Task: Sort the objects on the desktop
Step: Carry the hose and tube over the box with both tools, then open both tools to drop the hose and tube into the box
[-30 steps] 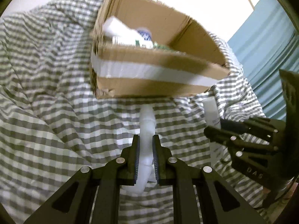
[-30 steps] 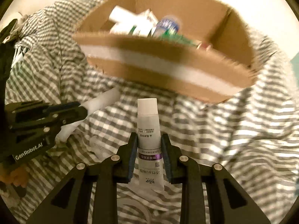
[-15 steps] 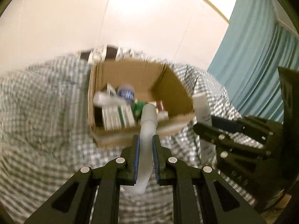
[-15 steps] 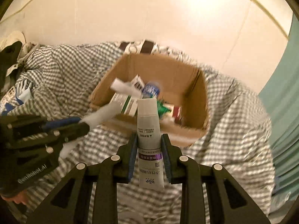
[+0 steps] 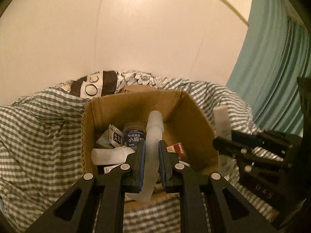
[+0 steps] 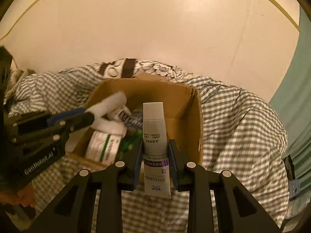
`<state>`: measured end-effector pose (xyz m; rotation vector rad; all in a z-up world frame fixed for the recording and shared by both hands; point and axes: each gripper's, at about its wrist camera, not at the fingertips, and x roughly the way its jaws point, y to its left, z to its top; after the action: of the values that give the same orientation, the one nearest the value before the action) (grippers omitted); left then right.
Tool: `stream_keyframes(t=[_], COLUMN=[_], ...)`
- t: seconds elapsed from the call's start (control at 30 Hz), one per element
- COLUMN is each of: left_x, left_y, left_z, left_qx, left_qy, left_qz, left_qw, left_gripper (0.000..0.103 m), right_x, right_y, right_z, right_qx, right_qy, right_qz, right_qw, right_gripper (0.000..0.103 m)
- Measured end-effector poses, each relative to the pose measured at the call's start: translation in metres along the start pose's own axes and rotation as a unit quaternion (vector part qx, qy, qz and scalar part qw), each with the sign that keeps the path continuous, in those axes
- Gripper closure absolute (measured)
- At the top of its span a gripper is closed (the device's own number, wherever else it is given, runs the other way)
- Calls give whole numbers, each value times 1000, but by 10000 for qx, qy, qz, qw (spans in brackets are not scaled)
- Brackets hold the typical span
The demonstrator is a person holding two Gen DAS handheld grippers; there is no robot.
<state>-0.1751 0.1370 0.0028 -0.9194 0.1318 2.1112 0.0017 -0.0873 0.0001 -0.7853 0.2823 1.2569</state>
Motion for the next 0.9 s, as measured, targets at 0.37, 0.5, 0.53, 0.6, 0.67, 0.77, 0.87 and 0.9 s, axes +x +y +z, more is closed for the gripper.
stream_keyframes(t=[0.37, 0.5, 0.53, 0.6, 0.67, 0.77, 0.87, 0.9], left_x=[56, 42, 36, 16, -5, -38, -69, -74], left_y=[14, 21, 22, 24, 27, 28, 27, 26], left_z=[3, 1, 0, -2, -5, -18, -38, -44], left_qx=[123, -72, -61, 4, 46, 86, 128, 128], left_qy=[66, 61, 58, 61, 45, 57, 110, 130], left_qz=[681, 649, 640, 751, 786, 741, 721, 698], left_qw=[9976, 9978, 9979, 9972, 9969, 9972, 9973, 9974], left_gripper=[69, 36, 34, 29, 27, 27, 25, 22], right_x=[62, 46, 41, 21, 1, -35, -74, -87], right_y=[-19, -25, -27, -29, -28, -24, -14, -9], right_z=[7, 8, 9, 9, 10, 7, -6, -15], right_qx=[316, 428, 464, 568, 642, 708, 601, 532], right_qy=[344, 265, 271, 212, 184, 174, 187, 228], right_qz=[15, -190, -199, -254, -282, -256, -303, -300], right_qw=[9989, 9986, 9984, 9978, 9974, 9970, 9976, 9979], right_gripper=[76, 54, 54, 53, 53, 53, 53, 47])
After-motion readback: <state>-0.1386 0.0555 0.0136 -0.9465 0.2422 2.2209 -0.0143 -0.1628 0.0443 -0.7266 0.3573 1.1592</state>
